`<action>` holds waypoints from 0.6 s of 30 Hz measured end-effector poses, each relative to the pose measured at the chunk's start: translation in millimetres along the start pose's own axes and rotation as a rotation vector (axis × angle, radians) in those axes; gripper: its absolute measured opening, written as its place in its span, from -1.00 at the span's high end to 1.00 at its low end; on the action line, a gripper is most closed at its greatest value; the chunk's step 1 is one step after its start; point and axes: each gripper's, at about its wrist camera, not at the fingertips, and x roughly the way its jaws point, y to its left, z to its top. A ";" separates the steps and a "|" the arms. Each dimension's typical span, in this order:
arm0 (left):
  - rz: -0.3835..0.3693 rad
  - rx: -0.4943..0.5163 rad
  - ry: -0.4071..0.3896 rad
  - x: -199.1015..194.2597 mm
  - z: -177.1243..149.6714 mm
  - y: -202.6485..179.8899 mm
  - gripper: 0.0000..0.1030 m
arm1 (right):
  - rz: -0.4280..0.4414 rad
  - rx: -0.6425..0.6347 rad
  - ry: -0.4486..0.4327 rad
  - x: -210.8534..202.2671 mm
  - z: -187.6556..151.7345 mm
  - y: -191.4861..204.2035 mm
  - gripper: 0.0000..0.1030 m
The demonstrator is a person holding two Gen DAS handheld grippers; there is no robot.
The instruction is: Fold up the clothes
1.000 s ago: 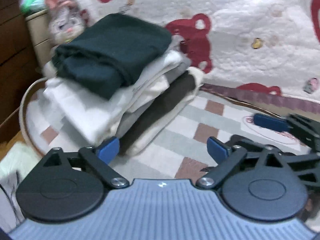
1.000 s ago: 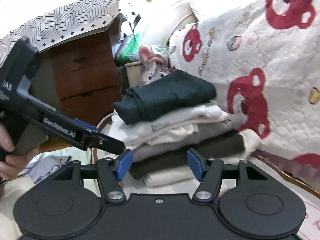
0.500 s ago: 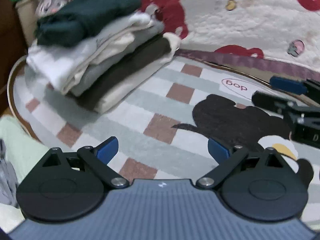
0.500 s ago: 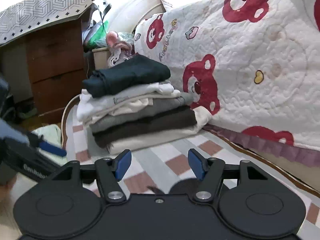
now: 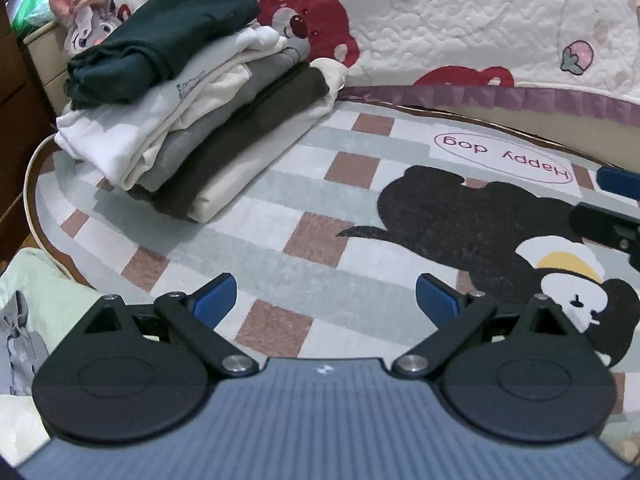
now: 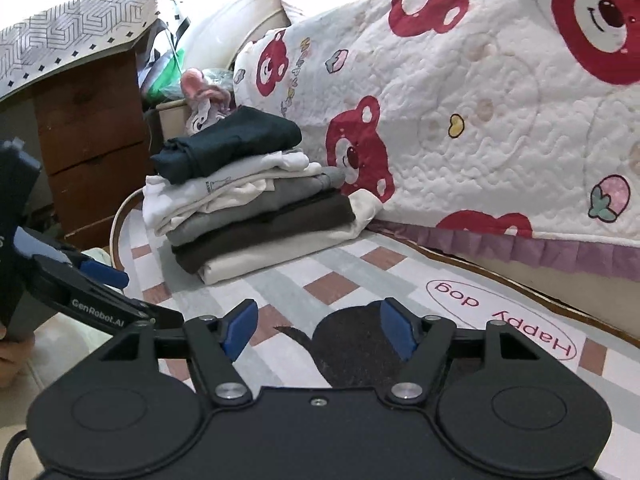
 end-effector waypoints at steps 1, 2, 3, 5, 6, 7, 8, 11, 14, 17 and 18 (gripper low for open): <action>-0.003 0.003 -0.002 -1.6 -0.4 -0.5 -0.89 | -0.002 0.008 0.002 1.0 0.5 0.0 -0.42; -0.006 0.007 -0.003 -3.1 -1.0 -1.1 -0.91 | -0.005 0.015 0.005 2.3 1.7 0.2 -0.42; -0.010 0.010 -0.003 -4.3 -1.8 -1.7 -0.95 | -0.006 0.021 0.004 3.8 3.2 0.7 -0.43; -0.017 0.018 -0.007 -6.7 -3.1 -3.5 -0.95 | 0.000 0.021 -0.003 6.4 5.8 3.0 -0.51; -0.017 0.022 -0.011 -7.9 -3.6 -4.3 -0.95 | 0.001 0.019 -0.005 7.9 7.0 4.7 -0.56; -0.017 0.024 -0.013 -8.5 -4.0 -4.6 -0.95 | 0.004 0.017 -0.006 9.8 7.8 6.4 -0.60; -0.021 0.024 -0.014 -8.7 -4.1 -4.5 -0.95 | 0.009 0.013 -0.005 11.5 8.4 8.2 -0.60; -0.036 0.021 -0.012 -8.5 -4.0 -3.7 -0.95 | 0.019 0.001 0.003 15.1 9.7 13.6 -0.60; -0.046 0.022 -0.008 -7.5 -4.1 -3.7 -0.95 | 0.026 -0.002 0.006 15.8 10.2 17.0 -0.60; -0.066 0.021 -0.014 -8.5 -4.9 -3.6 -0.95 | 0.024 -0.002 0.010 16.0 10.0 18.2 -0.61; -0.069 0.021 -0.016 -9.0 -5.0 -3.5 -0.95 | 0.023 -0.002 0.013 16.4 9.8 18.0 -0.61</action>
